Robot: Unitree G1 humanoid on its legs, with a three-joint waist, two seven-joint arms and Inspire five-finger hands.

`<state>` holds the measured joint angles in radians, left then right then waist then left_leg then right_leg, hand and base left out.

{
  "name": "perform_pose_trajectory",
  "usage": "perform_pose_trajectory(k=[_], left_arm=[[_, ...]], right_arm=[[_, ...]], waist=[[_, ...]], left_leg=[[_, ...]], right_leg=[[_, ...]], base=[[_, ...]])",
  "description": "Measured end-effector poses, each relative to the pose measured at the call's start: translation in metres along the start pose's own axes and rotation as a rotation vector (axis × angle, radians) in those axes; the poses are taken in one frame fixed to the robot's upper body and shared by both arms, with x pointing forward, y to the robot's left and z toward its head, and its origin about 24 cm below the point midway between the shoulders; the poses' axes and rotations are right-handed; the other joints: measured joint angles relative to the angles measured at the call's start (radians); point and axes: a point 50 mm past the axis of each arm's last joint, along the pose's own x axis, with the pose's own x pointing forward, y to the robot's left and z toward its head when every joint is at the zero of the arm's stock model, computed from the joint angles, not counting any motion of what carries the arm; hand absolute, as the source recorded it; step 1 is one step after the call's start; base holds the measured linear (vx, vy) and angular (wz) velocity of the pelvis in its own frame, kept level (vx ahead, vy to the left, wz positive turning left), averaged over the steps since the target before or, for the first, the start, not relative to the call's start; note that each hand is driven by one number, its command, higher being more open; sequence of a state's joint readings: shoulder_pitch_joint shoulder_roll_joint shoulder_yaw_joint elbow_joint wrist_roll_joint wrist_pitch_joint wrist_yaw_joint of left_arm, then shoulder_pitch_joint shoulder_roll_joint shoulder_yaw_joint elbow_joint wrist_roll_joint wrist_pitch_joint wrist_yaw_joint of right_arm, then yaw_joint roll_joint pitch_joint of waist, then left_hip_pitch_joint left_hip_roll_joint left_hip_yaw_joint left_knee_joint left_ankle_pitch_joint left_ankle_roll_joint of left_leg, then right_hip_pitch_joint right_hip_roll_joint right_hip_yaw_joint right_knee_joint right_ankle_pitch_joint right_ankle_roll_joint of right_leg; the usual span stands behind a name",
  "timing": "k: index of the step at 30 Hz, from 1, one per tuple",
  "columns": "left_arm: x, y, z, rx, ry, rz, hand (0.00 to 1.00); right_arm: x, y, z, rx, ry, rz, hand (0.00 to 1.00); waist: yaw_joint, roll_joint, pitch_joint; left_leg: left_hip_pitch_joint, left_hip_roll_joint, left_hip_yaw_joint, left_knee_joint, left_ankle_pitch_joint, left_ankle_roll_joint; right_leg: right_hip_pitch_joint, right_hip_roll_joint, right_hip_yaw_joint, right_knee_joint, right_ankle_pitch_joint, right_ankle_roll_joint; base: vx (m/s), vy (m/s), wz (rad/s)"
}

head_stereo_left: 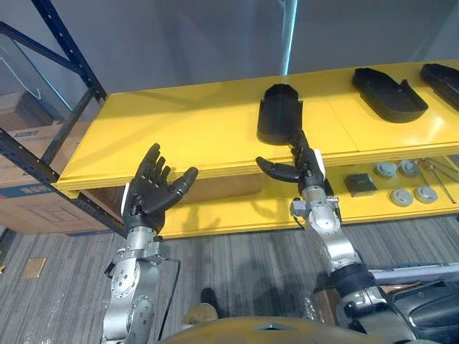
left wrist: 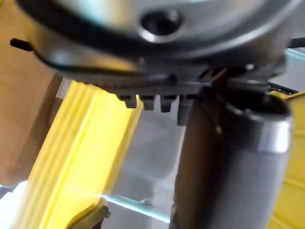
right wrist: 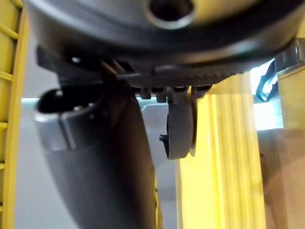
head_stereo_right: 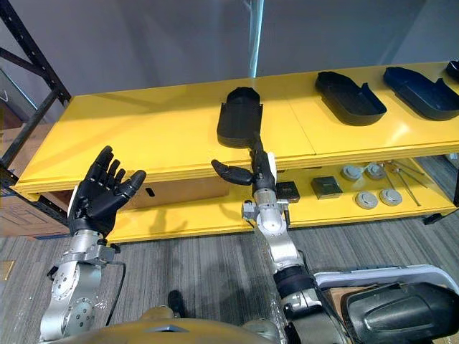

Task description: Walk over and take three plastic housings, then place them on the shelf

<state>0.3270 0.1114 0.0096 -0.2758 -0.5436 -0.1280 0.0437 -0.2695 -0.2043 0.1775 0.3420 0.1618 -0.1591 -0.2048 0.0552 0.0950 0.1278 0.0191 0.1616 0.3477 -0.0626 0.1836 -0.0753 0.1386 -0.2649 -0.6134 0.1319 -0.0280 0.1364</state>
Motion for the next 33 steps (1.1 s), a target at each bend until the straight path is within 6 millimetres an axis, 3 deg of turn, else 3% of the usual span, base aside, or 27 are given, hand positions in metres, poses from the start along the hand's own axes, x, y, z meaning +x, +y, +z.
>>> perform_pose_trajectory(k=[10, 20, 24, 29, 32, 33], left_arm=[[0.000, 0.001, -0.003, -0.004, 0.013, 0.005, 1.00], [-0.001, 0.002, -0.012, -0.085, 0.051, 0.000, 1.00], [-0.002, -0.007, -0.013, -0.193, 0.023, 0.000, 1.00], [0.003, -0.028, -0.012, -0.184, -0.010, -0.034, 1.00], [0.011, -0.036, -0.005, -0.125, -0.051, -0.041, 1.00], [0.017, -0.042, 0.005, -0.100, -0.101, -0.058, 1.00]], right_arm=[[0.030, -0.012, 0.016, -0.049, -0.019, 0.011, 1.00], [0.035, -0.017, 0.021, -0.045, -0.025, -0.051, 1.00], [0.004, -0.003, 0.049, 0.076, -0.199, -0.035, 1.00], [-0.019, 0.012, 0.074, 0.130, -0.325, 0.035, 1.00], [-0.026, 0.014, 0.069, 0.134, -0.307, 0.055, 1.00], [-0.036, 0.008, 0.052, 0.137, -0.240, 0.026, 1.00]], waist=[[0.025, 0.017, 0.008], [0.023, 0.024, 0.015], [0.009, 0.014, 0.021], [-0.017, -0.003, 0.025], [-0.032, -0.016, 0.021], [-0.036, -0.024, 0.019]], left_leg=[[0.003, -0.017, -0.022, -0.013, 0.014, 0.006], [0.003, -0.018, -0.027, -0.018, 0.018, 0.005], [0.005, -0.011, -0.007, -0.020, 0.011, -0.002], [0.015, -0.002, 0.036, -0.020, 0.004, -0.007], [0.026, 0.000, 0.058, -0.020, -0.003, -0.008], [0.029, 0.002, 0.068, -0.020, -0.005, -0.007]], right_leg=[[-0.009, -0.032, -0.017, 0.065, -0.029, 0.008], [-0.018, -0.042, -0.021, 0.094, -0.050, 0.002], [-0.025, -0.030, -0.002, 0.068, -0.043, 0.008], [-0.022, -0.005, 0.030, 0.015, -0.007, 0.013], [-0.009, 0.004, 0.047, -0.016, 0.009, 0.014], [-0.009, 0.008, 0.061, -0.029, 0.018, 0.013]], base=[[-0.01, 0.006, 0.07], [-0.01, -0.004, 0.02], [0.03, -0.016, -0.13], [0.05, -0.025, -0.23], [0.07, -0.012, -0.24], [0.05, -0.004, -0.19]])
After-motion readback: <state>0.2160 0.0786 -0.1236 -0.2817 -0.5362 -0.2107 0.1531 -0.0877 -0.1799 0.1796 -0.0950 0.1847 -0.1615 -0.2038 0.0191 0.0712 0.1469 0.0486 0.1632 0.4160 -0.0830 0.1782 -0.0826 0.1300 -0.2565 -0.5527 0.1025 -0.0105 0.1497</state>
